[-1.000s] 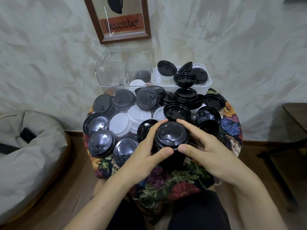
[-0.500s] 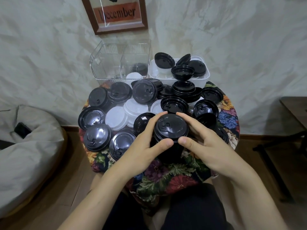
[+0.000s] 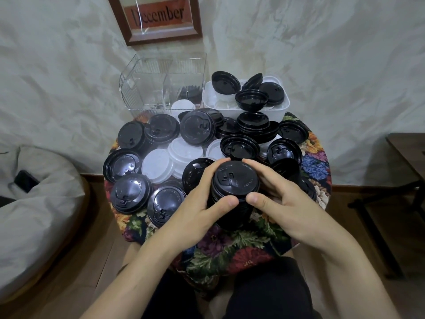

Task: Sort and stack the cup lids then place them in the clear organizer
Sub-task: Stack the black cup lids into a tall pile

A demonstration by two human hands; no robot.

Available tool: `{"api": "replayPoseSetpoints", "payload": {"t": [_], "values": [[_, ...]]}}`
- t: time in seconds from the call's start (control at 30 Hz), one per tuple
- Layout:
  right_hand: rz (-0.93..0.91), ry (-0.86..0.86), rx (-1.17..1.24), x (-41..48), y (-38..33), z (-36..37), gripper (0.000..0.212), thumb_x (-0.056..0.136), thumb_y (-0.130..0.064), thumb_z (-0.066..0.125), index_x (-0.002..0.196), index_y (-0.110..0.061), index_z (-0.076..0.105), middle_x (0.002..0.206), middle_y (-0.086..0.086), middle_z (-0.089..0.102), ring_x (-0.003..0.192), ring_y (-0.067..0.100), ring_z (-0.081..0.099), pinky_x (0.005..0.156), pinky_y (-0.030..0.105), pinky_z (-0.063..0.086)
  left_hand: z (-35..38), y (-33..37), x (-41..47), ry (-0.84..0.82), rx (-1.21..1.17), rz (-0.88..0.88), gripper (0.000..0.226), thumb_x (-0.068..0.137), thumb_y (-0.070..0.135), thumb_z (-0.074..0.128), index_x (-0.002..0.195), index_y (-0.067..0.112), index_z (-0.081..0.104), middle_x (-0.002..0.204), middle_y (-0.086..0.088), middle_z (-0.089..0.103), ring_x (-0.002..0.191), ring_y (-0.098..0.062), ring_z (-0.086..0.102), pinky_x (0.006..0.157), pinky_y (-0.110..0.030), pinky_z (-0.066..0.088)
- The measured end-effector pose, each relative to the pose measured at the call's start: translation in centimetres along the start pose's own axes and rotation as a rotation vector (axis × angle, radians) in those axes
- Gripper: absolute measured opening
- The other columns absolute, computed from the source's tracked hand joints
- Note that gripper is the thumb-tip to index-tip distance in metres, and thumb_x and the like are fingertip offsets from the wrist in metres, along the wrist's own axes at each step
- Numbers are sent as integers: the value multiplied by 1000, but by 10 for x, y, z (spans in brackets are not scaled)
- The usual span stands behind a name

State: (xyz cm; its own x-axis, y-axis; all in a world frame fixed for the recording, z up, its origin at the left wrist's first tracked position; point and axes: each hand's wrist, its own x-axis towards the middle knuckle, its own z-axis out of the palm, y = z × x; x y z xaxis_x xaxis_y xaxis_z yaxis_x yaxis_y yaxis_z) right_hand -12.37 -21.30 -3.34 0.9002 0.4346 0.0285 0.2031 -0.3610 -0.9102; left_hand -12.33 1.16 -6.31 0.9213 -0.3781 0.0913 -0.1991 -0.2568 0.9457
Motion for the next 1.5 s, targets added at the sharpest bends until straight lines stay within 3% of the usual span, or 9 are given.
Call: {"api": "replayPoseSetpoints", "payload": {"t": [0.13,0.5,0.77,0.93,1.03,1.1,1.2,1.37,1.5], "values": [[7,7,-9,1,0,2,65,97,-40,63,157,-40,38,144,-31,56,140,-7,46,120,41,38,1,-3,-1,17,-32,11,72,91,69,58,152,50,27,146,31,50,141,0,46,107,-10,34],[-7,32,-24,2,1,6,65,96,-48,63,157,-43,38,147,-31,54,140,-6,46,121,39,36,1,-3,-3,22,-49,1,76,86,78,56,151,50,27,145,33,48,141,2,44,107,-8,32],[-13,123,97,-4,4,18,67,94,-45,66,155,-45,39,150,-29,51,142,-7,43,123,40,36,-4,4,-5,13,-11,-8,68,93,64,58,152,52,26,142,48,42,138,16,38,103,-1,30],[-27,149,130,-10,7,25,68,95,-47,65,156,-46,36,154,-26,48,145,-4,40,123,43,35,-4,4,-7,67,-5,23,94,78,83,59,159,47,28,156,27,43,146,2,39,120,-31,31],[-12,175,134,-13,11,28,75,91,-50,70,156,-51,33,152,-30,47,144,-7,40,120,42,39,-3,4,-8,82,1,20,97,76,85,60,159,48,27,159,26,40,147,2,37,121,-31,31],[-13,211,124,-17,15,31,76,89,-49,73,153,-56,35,150,-33,47,142,-8,41,119,40,41,-2,4,-11,87,-1,20,96,78,80,62,160,47,25,157,33,39,146,8,35,116,-17,32],[-4,290,134,-22,20,34,70,87,-44,75,149,-54,42,146,-31,52,139,-7,46,117,37,43,2,2,-19,97,-47,-17,85,89,51,65,162,38,23,150,39,43,139,14,40,106,-6,36],[40,323,118,-27,28,38,53,93,-30,77,140,-41,55,133,-21,65,125,0,61,109,38,51,8,-14,-33,154,-32,-45,72,97,39,70,160,35,34,154,18,50,145,-4,44,120,-38,37],[80,266,112,-26,31,44,59,90,-32,79,143,-37,53,135,-23,65,127,-3,60,111,37,49,10,-21,-37,178,-41,-94,73,96,32,73,159,31,37,153,13,53,143,-6,48,119,-40,41]]}}
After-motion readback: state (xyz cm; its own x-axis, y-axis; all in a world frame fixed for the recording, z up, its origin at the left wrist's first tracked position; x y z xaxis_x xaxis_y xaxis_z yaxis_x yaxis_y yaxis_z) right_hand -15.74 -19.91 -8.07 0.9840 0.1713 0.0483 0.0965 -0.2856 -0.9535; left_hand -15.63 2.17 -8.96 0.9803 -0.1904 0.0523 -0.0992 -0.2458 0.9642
